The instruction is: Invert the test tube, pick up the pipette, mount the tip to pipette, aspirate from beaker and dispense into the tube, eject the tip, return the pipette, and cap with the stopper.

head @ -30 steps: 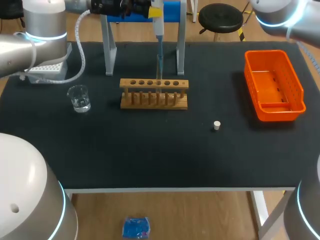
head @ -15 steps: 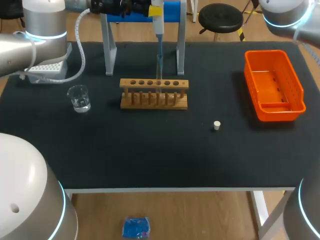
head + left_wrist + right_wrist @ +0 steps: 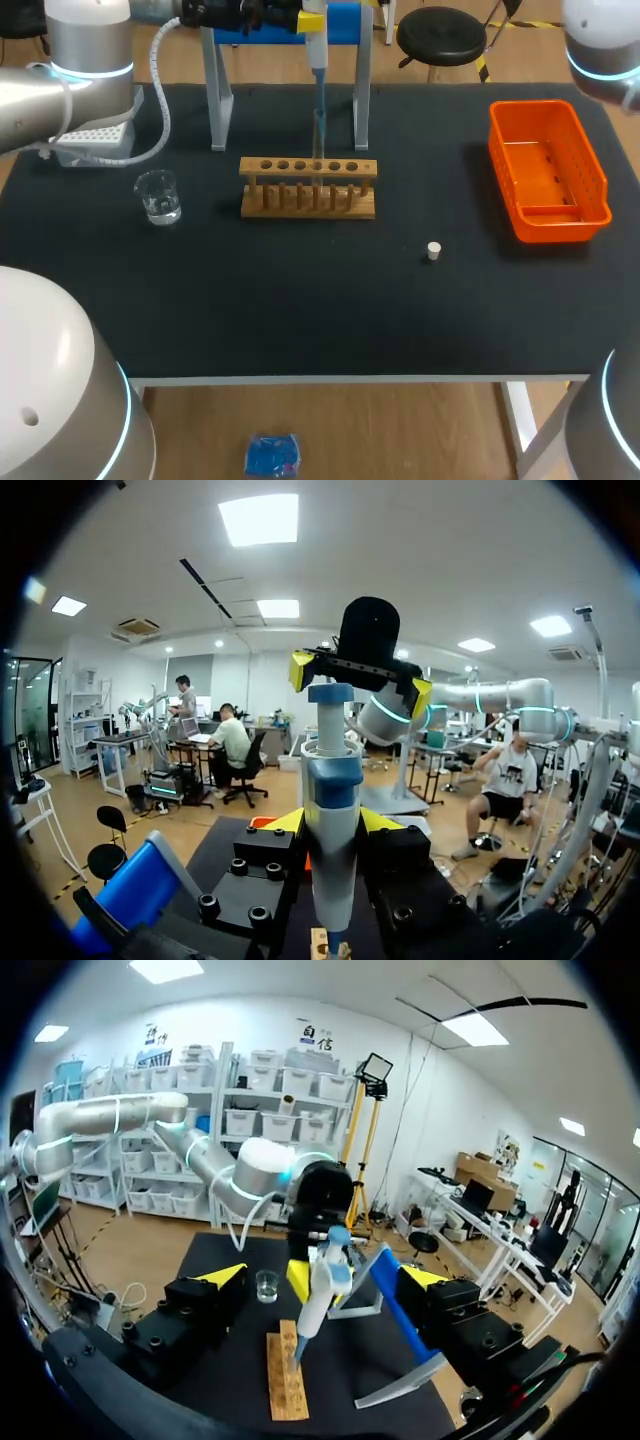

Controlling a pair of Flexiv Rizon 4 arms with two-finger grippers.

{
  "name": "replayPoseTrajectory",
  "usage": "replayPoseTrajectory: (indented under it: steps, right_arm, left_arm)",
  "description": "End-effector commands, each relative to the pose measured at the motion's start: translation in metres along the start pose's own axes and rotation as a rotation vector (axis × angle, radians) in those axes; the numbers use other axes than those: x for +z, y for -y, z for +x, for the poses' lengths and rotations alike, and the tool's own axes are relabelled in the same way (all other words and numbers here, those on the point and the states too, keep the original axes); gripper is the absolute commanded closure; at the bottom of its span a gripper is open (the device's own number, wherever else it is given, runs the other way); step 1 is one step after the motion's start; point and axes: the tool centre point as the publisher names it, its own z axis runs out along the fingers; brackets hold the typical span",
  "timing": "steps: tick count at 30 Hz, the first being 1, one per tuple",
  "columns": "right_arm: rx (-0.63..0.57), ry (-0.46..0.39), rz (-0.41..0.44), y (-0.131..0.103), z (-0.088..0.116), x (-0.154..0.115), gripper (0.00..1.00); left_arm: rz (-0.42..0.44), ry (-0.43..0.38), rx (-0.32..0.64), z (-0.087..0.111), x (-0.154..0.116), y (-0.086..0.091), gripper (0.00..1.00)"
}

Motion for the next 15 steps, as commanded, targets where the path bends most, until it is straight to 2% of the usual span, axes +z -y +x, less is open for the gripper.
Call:
replayPoseTrajectory:
  steps: [1, 5, 9, 15]
  right_arm:
    - [-0.019, 0.005, -0.027, 0.033, 0.015, -0.015, 0.0]
    - [-0.055, 0.004, -0.019, 0.064, 0.024, -0.01, 0.0]
    - [-0.055, -0.026, -0.045, 0.09, 0.033, -0.002, 0.0]
    - [-0.036, -0.053, -0.026, 0.136, 0.043, 0.02, 0.0]
  left_arm:
    - [-0.001, 0.003, -0.001, 0.001, 0.0, 0.001, 1.0]
    - [-0.001, 0.003, -0.001, 0.001, 0.0, 0.001, 1.0]
    - [-0.001, 0.003, -0.001, 0.001, 0.0, 0.001, 1.0]
    - [-0.001, 0.003, -0.001, 0.001, 0.0, 0.001, 1.0]
